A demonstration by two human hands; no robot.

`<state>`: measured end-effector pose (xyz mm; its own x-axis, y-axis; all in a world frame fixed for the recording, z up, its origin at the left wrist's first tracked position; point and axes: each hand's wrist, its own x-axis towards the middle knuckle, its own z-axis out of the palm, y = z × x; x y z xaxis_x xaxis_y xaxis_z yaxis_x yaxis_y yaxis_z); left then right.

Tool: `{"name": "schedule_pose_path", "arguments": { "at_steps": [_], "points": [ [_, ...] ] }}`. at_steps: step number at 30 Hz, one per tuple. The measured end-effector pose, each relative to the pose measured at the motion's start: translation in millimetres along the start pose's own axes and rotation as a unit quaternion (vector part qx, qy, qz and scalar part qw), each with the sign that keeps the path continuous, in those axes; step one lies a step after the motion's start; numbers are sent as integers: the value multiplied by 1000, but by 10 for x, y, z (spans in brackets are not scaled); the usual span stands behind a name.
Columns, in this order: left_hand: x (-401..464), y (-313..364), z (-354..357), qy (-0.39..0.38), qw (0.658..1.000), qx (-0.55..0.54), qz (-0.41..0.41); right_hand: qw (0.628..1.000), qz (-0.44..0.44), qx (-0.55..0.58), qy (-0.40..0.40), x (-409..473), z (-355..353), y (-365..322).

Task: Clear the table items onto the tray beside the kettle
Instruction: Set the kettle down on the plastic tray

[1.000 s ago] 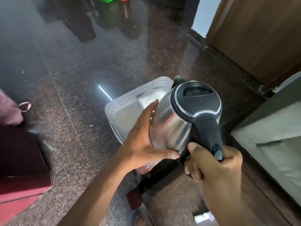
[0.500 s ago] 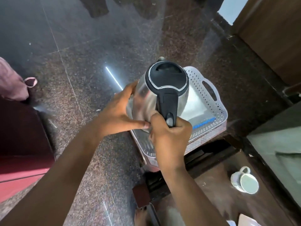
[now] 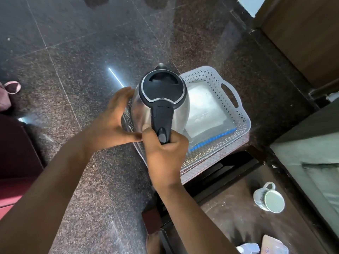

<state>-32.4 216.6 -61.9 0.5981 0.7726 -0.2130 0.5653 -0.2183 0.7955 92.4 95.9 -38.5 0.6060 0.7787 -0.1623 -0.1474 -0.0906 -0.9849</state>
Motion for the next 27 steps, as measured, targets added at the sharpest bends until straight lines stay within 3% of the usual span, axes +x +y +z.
{"name": "schedule_pose_path", "arguments": {
  "at_steps": [12,19,21,24,27],
  "points": [
    [39,-40,-19,20,1000,13,8,999,-42,-5,-16,7,47,136],
    [-97,-53,172,35,998,-37,32,991,-46,-43,-115,64,-293,161],
    [-112,-14,243,81,993,-71,44,994,-64,-41,-74,177,-435,143],
    [-86,119,266,172,975,-130,54,985,-64,-158,26,451,-685,166],
    [-29,387,214,236,957,-148,86,939,-42,-338,38,762,-992,154]
  ]
}}
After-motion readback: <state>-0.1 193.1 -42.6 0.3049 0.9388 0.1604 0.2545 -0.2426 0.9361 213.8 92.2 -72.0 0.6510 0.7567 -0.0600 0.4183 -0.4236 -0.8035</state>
